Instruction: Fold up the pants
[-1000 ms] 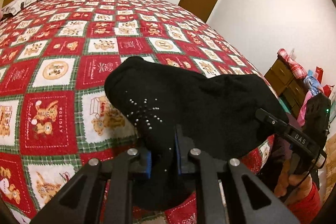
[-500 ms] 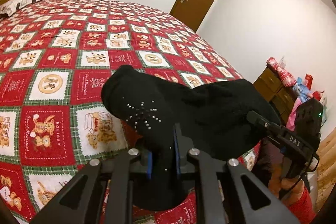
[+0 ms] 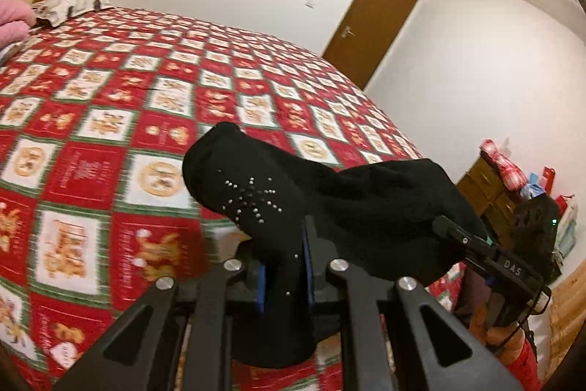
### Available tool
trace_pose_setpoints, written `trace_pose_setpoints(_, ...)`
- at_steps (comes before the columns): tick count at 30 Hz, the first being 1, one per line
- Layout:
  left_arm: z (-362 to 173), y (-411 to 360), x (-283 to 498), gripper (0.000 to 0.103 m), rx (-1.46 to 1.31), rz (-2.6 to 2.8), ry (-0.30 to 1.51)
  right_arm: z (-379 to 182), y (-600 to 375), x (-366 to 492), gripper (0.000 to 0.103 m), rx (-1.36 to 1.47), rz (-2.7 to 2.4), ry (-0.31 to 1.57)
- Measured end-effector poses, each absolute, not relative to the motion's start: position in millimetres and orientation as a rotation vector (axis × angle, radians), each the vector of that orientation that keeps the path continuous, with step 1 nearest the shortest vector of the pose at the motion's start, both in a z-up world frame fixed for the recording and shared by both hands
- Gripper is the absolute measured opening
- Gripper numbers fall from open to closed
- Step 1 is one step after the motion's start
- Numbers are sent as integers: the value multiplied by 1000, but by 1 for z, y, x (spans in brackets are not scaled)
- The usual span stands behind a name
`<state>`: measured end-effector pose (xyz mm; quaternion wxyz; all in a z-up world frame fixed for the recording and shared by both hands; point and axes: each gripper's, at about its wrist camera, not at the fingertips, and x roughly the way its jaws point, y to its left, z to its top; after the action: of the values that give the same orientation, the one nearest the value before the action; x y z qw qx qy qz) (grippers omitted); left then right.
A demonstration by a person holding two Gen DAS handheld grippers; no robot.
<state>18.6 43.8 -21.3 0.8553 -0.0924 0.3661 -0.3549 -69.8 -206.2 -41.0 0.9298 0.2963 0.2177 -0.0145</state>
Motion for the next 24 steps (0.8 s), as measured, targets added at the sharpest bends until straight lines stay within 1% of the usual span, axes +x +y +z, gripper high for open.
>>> trace_pose_setpoints(8,-14,91,40,15,-190,-616,736,-36,-173,-4,33,580,81,472)
trace_pose_setpoints(16,-17,137,59,15,-161,-445,707,-58,-127,71,33,596,219,540)
trace_pose_setpoints(24,-23,163,81,15,-151,-340,688,-59,-99,116,33,579,264,545)
